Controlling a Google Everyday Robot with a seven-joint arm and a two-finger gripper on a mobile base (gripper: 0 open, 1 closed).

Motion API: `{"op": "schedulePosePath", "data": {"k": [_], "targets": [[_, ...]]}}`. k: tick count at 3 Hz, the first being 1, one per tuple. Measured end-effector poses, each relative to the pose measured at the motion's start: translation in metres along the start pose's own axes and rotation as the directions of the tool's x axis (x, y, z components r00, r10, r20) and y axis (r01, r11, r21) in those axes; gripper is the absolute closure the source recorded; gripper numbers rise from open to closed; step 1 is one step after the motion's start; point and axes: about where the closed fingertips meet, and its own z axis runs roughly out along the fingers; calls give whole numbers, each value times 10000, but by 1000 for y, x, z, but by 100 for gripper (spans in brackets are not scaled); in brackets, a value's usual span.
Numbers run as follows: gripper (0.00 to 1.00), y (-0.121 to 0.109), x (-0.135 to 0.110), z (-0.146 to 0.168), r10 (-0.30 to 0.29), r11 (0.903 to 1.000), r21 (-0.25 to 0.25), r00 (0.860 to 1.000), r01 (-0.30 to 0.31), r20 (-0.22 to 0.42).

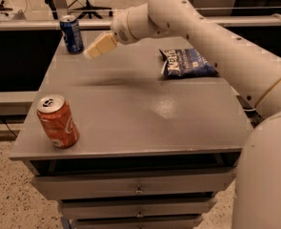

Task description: Move pepsi can near blue chip bag

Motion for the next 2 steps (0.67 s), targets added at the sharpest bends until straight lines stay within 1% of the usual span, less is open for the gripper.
{"op": "schedulePosePath", "data": {"k": [1,2], "targets": [[0,-16,-10,40,489,9968,616,9981,-511,371],[0,-25,-19,85,747,9932,840,9946,-807,722]]}}
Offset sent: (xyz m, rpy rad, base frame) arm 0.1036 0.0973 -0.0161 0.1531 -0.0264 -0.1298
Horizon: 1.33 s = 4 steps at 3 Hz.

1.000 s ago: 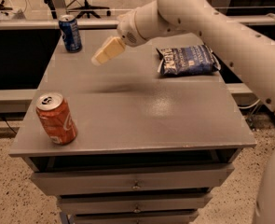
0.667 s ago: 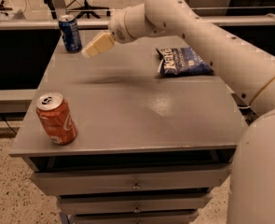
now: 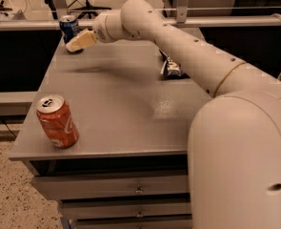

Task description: Move pepsi can near blue chip bag

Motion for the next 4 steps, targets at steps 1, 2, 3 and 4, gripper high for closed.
{"op": "schedulePosePath", "data": {"k": [1,2,3,4], "targets": [[0,-6,0,36,426,9991,-32,9985,-425,351],[0,-8,-3,63,762,9968,-270,9951,-747,626],[16,-1,-6,80,1148,9913,-735,9909,-1096,710],[39,8,-14,86,1313,9854,-1200,9879,-1210,822]]}}
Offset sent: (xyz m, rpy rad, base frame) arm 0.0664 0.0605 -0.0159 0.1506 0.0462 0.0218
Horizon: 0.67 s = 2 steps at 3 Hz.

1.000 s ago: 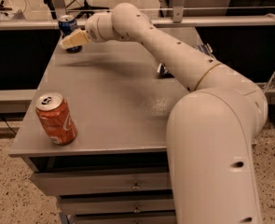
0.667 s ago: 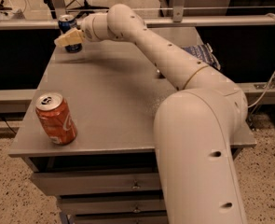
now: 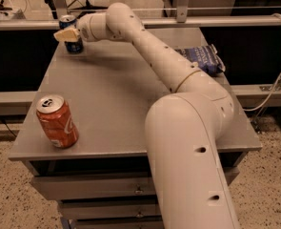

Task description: Move pepsi can near blue chip bag

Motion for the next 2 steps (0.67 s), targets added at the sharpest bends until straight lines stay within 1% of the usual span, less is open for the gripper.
{"op": "schedulePosePath", "data": {"k": [1,2], "targets": [[62,5,-6,-1,26,9997,-252,9999,-23,144],[85,5,-11,-26,-230,9994,-256,9990,240,376]]}}
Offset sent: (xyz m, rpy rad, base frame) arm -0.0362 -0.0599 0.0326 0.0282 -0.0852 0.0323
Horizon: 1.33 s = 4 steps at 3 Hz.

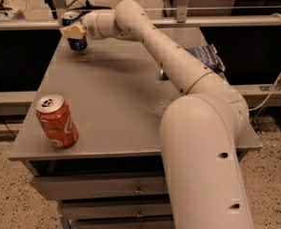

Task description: Move pepsi can near blue chip bag

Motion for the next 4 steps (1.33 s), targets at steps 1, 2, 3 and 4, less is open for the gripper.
{"op": "schedulePosePath", "data": {"k": [1,2,3,4], "targets": [[100,-4,1,-59,-646,9976,239,9978,643,159],[100,-11,17,-133,-1188,9911,618,9928,1177,145],[100,-33,33,-210,-1549,9802,1237,9879,1546,-68],[100,-51,46,-258,-1614,9718,1692,9865,1640,-292]]}}
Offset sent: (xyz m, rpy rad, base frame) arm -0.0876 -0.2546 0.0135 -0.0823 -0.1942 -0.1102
